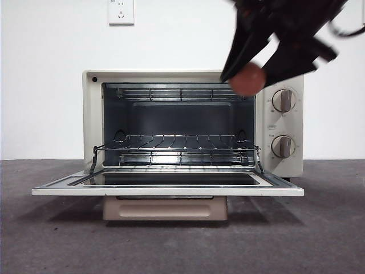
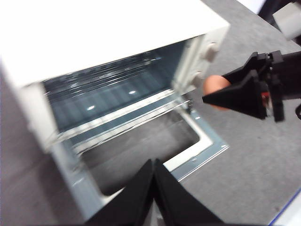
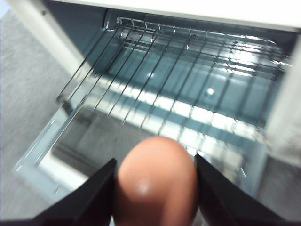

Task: Eggoven

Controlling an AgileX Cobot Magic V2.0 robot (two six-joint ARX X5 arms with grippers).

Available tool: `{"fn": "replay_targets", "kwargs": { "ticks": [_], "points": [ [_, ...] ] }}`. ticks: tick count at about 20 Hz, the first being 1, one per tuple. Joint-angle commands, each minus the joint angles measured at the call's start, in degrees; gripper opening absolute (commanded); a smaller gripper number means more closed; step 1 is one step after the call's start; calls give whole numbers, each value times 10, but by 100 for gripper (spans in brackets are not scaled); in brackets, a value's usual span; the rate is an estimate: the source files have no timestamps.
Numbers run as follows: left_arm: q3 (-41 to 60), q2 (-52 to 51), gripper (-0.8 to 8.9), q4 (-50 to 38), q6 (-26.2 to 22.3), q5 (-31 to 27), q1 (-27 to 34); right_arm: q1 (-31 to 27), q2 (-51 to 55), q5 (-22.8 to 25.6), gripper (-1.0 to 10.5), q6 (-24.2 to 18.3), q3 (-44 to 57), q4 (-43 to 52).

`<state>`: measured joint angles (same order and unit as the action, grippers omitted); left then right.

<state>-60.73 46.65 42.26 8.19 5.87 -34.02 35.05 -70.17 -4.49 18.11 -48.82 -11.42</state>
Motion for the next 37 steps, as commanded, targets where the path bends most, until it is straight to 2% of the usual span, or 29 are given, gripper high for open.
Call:
{"fn": "replay_targets", "kwargs": {
  "ticks": [1, 8, 17, 25, 37],
  "points": [
    [26, -38, 6, 4, 1, 3, 19, 4, -41, 0, 3, 6, -8, 52],
    [97, -123, 6, 20, 14, 39, 62, -7, -120, 13, 3, 5, -8, 136],
    [112, -152, 6, 36, 27, 47, 65, -23, -180, 35, 3, 6, -8, 224],
    [112, -152, 6, 28, 35, 47, 65, -24, -205, 61, 3, 5, -8, 234],
    [112, -152, 6, 28, 42, 47, 65, -22, -221, 54, 3, 7, -8, 234]
  ]
}}
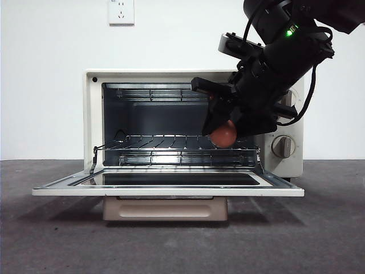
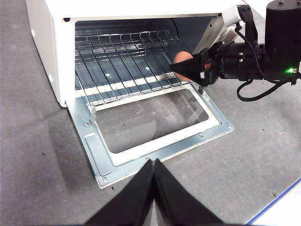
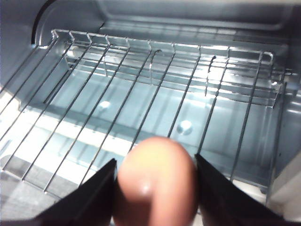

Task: Eggoven

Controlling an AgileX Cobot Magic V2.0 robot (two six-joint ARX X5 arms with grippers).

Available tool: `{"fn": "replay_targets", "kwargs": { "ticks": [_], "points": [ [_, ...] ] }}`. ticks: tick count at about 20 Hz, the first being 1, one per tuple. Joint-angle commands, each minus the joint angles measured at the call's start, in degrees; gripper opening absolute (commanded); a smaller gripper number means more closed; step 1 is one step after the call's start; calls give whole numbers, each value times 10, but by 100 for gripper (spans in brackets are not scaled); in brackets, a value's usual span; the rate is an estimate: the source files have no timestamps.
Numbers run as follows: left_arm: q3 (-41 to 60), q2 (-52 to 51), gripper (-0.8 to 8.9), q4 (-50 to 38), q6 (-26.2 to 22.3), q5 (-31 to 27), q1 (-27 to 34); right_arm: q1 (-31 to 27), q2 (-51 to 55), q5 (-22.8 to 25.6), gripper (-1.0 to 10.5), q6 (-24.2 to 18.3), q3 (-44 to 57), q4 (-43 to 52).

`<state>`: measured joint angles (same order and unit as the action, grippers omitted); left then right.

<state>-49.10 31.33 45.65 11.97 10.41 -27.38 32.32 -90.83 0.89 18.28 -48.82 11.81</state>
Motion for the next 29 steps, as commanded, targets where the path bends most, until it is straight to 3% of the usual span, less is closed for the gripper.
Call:
{"fn": "replay_targets", "kwargs": {
  "ticks": [1, 3, 6, 8, 24, 29],
  "points": [
    [-4, 1, 6, -5, 3, 1, -2, 5, -14, 0, 3, 6, -8, 1],
    [-4, 1, 6, -5, 3, 1, -2, 5, -14, 0, 12, 6, -8, 1],
    [-4, 1, 6, -4, 3, 1, -2, 5, -14, 0, 203, 6, -8, 0],
    [-4, 1, 6, -4, 3, 1, -2, 6, -14, 0, 265, 12, -8, 0],
    [-4, 3, 6, -4, 3, 1, -2, 6, 35, -5, 320, 12, -8, -25],
    [-4, 13, 6, -8, 0, 1, -2, 8, 104, -43, 320, 23, -8, -82]
  ]
}}
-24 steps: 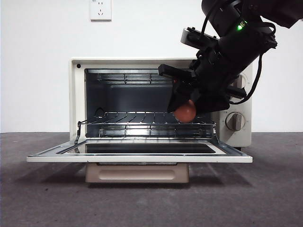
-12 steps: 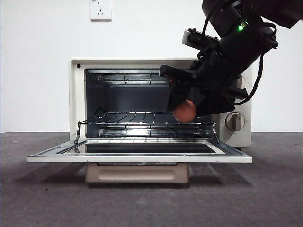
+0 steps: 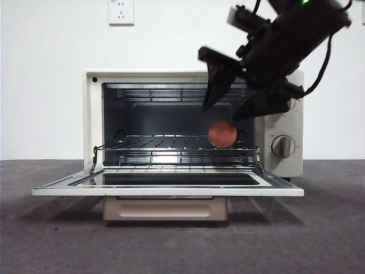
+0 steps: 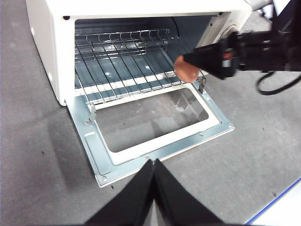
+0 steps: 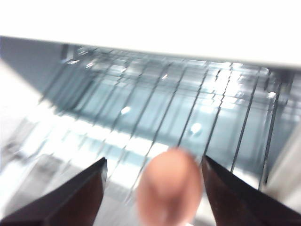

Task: Eggoven

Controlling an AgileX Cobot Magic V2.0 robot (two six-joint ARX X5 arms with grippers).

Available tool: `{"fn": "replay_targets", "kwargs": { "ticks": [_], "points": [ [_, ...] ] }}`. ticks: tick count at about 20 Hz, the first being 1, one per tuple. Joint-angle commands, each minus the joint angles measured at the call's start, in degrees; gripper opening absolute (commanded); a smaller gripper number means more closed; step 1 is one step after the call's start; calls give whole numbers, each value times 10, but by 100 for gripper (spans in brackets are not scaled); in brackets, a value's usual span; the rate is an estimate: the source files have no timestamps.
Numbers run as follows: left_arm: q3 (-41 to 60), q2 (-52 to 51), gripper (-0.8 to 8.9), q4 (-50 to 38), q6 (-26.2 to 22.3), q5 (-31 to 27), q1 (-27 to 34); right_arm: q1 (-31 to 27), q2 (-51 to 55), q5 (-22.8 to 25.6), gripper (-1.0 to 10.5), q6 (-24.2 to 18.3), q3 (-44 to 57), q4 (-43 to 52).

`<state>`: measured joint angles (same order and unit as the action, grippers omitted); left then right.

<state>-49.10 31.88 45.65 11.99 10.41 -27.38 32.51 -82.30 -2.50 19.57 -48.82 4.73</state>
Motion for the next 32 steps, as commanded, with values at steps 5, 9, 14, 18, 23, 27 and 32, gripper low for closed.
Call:
{"fn": "replay_targets", "kwargs": {
  "ticks": [5, 9, 14, 18, 23, 27, 32],
  "points": [
    [28, 50, 6, -79, -10, -4, 19, 27, 156, -58, 319, 11, -8, -120],
    [87, 115, 6, -168, -3, 35, 57, 41, 281, -67, 319, 3, -8, -235],
    [143, 227, 6, -290, 18, 136, 148, 41, 410, -58, 319, -8, -8, -361],
    [145, 334, 6, -348, 7, 192, 207, 41, 478, -28, 319, -9, -8, -408],
    [145, 464, 6, -415, -2, 196, 217, 41, 512, -2, 319, -8, -8, -416],
    [145, 530, 6, -449, -4, 203, 212, 41, 513, -2, 319, -7, -8, -423],
    [145, 567, 6, -473, -5, 234, 194, 41, 513, 11, 319, -5, -8, -424]
  ]
}}
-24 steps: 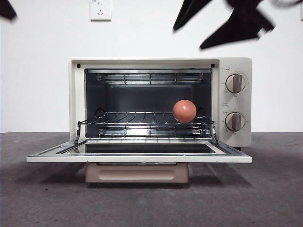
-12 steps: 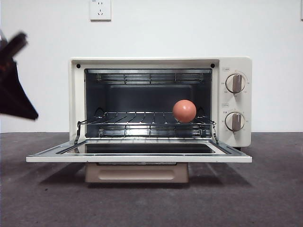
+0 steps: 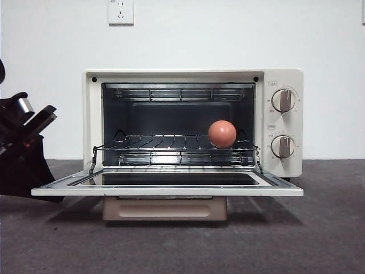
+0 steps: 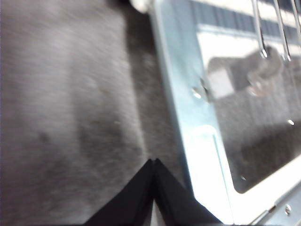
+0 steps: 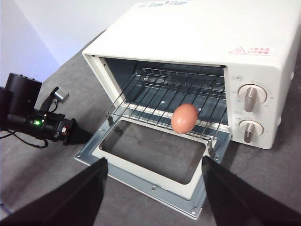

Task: Eggoven

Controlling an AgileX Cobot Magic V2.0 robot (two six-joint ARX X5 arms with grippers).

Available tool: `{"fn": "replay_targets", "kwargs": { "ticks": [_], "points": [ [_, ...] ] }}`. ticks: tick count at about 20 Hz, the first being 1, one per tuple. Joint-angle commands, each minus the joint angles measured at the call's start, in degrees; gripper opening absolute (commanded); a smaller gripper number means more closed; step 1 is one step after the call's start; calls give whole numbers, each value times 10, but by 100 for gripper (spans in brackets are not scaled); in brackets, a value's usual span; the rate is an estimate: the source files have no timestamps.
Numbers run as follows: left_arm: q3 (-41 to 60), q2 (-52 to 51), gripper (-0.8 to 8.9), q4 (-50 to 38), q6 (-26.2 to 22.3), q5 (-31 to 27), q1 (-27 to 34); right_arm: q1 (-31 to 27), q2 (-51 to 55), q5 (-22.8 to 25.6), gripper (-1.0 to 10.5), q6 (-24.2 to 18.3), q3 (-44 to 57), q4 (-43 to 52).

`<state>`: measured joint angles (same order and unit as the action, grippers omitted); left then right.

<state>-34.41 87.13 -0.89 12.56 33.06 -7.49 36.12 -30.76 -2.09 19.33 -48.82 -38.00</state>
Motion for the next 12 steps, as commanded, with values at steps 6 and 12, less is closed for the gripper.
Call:
{"fn": "replay_targets", "kwargs": {
  "ticks": [6, 12],
  "points": [
    [-2, 31, 6, -16, -9, 66, -14, 5, -2, 7, 319, -3, -8, 2],
    [-7, 30, 6, -46, 25, 162, 9, 5, -2, 7, 319, -2, -8, 2]
  ]
}}
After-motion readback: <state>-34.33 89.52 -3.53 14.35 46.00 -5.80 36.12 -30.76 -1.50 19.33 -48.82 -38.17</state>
